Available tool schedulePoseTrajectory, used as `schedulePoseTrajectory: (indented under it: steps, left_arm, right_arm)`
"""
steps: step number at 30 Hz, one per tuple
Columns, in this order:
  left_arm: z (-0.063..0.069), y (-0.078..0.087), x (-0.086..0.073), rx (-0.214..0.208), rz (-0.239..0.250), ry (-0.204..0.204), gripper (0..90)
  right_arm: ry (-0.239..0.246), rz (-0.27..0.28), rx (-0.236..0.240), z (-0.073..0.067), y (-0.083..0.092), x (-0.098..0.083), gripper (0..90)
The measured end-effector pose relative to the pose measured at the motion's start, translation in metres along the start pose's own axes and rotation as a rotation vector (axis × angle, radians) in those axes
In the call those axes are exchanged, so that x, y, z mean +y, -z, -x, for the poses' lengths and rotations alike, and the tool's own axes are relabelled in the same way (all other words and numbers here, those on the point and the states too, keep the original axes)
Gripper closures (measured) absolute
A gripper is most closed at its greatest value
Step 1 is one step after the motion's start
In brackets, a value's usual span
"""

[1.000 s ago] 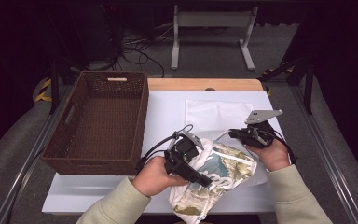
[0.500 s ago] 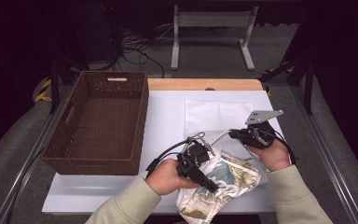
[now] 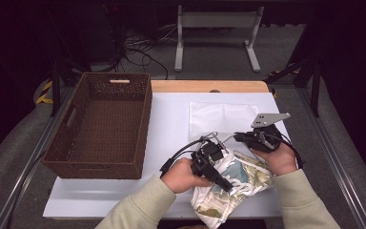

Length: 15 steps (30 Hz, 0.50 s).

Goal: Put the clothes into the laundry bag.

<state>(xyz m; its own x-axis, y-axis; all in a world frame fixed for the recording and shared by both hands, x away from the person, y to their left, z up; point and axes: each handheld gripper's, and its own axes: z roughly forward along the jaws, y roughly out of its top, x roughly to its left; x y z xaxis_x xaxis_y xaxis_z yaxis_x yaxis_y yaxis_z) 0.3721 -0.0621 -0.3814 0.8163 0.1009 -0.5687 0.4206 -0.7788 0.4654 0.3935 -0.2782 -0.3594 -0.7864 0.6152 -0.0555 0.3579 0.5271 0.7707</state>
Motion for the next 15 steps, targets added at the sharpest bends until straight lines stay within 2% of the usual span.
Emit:
schedulePoseTrajectory:
  steps: [7,10,11,15]
  left_arm:
    - [-0.010,0.001,-0.003,0.003,0.030,0.057,66.7]
    - [-0.012,0.009,-0.010,0.045,0.071,0.102,66.7]
    - [-0.011,0.010,-0.012,0.057,0.090,0.132,66.7]
    - [-0.016,0.017,-0.018,0.085,0.136,0.164,66.6]
  right_arm:
    - [0.008,0.008,-0.002,-0.001,0.002,0.000,88.0]
    - [0.008,0.015,-0.005,-0.001,0.006,0.000,88.0]
    - [0.006,0.017,-0.004,-0.001,0.007,0.000,88.0]
    - [0.013,0.025,-0.004,-0.002,0.010,0.001,88.0]
